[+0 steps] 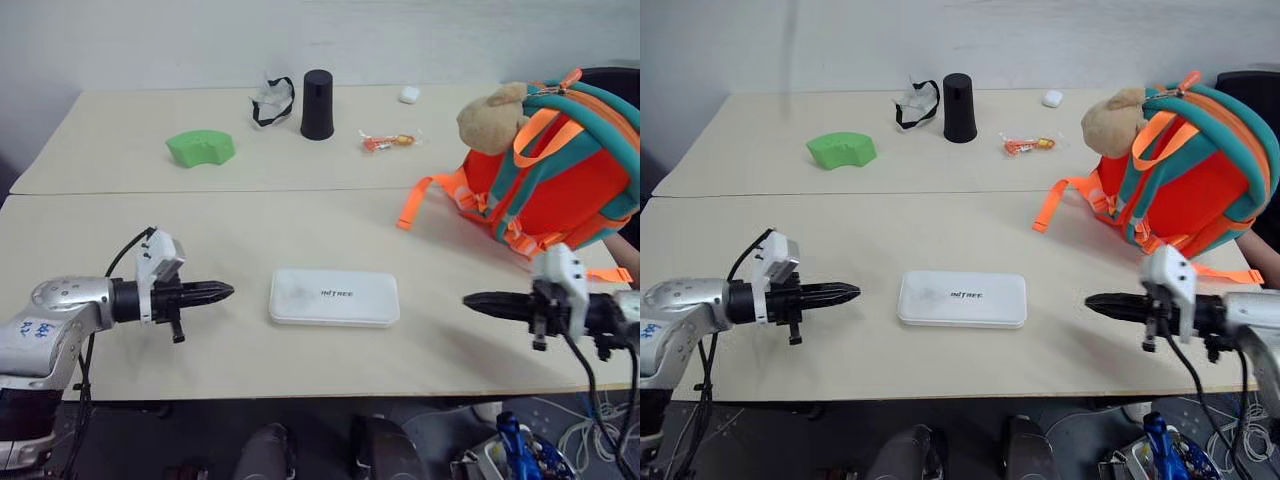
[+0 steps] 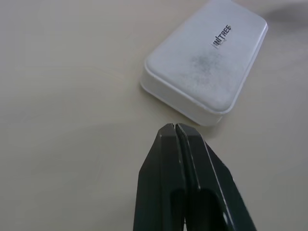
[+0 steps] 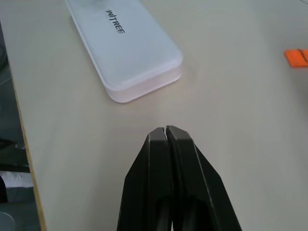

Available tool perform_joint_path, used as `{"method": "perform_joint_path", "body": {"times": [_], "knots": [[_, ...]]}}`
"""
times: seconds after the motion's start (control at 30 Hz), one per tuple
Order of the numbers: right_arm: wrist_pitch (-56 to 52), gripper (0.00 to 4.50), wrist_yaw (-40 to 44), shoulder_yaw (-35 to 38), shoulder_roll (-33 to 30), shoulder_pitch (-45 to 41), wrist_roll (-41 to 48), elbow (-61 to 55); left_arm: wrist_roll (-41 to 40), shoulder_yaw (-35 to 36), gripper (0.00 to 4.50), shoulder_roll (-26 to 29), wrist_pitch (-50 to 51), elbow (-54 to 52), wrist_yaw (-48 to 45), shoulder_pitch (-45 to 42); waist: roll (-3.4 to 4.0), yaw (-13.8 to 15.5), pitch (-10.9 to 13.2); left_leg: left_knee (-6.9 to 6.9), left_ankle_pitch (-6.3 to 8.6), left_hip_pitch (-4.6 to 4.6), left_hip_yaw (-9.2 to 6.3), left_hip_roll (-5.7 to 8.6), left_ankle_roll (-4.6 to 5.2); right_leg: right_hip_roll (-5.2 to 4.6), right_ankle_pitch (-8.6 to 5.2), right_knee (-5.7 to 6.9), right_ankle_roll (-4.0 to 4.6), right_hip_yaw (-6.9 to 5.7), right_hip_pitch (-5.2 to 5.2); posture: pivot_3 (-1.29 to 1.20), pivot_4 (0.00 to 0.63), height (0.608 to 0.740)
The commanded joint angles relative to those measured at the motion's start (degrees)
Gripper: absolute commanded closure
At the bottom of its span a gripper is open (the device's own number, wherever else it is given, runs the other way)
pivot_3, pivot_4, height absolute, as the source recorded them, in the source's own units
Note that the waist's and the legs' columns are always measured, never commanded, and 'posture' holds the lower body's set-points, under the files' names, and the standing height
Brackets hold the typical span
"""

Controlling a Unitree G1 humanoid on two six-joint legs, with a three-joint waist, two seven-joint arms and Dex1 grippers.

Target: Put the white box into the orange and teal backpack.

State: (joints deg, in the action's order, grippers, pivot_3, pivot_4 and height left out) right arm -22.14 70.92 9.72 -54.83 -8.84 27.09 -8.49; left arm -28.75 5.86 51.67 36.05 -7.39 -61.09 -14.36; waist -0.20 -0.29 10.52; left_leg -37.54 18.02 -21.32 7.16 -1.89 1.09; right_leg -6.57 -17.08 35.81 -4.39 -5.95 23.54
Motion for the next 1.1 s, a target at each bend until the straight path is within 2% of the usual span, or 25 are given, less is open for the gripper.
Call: {"method": "perform_joint_path", "body": {"times": [0.03, 0.3, 0.77, 0.93, 1.03, 1.1], "knots": [[2.8, 4.5, -2.3, -6.0, 1.9, -5.9, -5.6, 2.2, 6.1, -5.2, 4.49, -0.3, -3.3, 4.0, 0.7, -4.0, -0.01, 0.1, 0.0, -0.04, 0.0, 0.0, 0.0, 0.01, 0.0, 0.0, 0.0, 0.03, 0.0, -0.01, 0.01, 0.0, 0.15, 0.74], [4.2, 4.5, -2.8, -13.7, 6.5, -11.8, -10.0, 5.0, 11.1, -12.2, 4.49, -5.9, -7.7, 8.1, 0.0, -10.4, -0.03, 0.3, 0.0, -0.55, 0.05, -0.38, -0.06, 0.0, 0.15, 0.01, 0.03, 0.09, -0.05, -0.09, 0.08, 0.0, 0.15, 0.74], [4.3, 4.5, -3.5, -15.0, 8.0, -11.3, -11.8, 5.0, 14.7, -14.9, 4.49, -13.0, -10.4, 13.2, 0.0, -15.3, -0.05, 0.3, 0.0, -0.7, 0.03, -0.42, -0.07, 0.02, 0.26, 0.03, 0.08, 0.15, -0.15, -0.19, 0.07, 0.0, 0.15, 0.74], [4.3, 4.5, -4.2, -15.0, 9.1, -11.8, -12.6, 5.6, 15.4, -14.5, 4.49, -12.5, -10.8, 13.9, -0.8, -15.3, -0.05, 0.2, 0.0, -0.71, 0.03, -0.41, -0.06, 0.03, 0.27, 0.03, 0.08, 0.17, -0.16, -0.19, 0.08, 0.0, 0.15, 0.74], [4.6, 4.5, -3.9, -14.9, 8.7, -11.7, -12.7, 5.5, 14.5, -13.0, 4.49, -10.4, -6.8, 14.5, -1.4, -15.3, -0.05, 0.2, 0.0, -0.71, 0.03, -0.41, -0.06, 0.02, 0.27, 0.03, 0.08, 0.16, -0.16, -0.2, 0.08, 0.0, 0.15, 0.74], [5.0, 4.5, -3.7, -14.8, 8.4, -11.6, -12.9, 5.6, 11.9, -11.4, 4.12, -8.8, 0.3, 15.2, -2.5, -16.9, -0.05, 0.1, 0.0, -0.7, 0.03, -0.41, -0.07, 0.01, 0.27, 0.04, 0.08, 0.16, -0.16, -0.2, 0.08, 0.0, 0.15, 0.74]]}}
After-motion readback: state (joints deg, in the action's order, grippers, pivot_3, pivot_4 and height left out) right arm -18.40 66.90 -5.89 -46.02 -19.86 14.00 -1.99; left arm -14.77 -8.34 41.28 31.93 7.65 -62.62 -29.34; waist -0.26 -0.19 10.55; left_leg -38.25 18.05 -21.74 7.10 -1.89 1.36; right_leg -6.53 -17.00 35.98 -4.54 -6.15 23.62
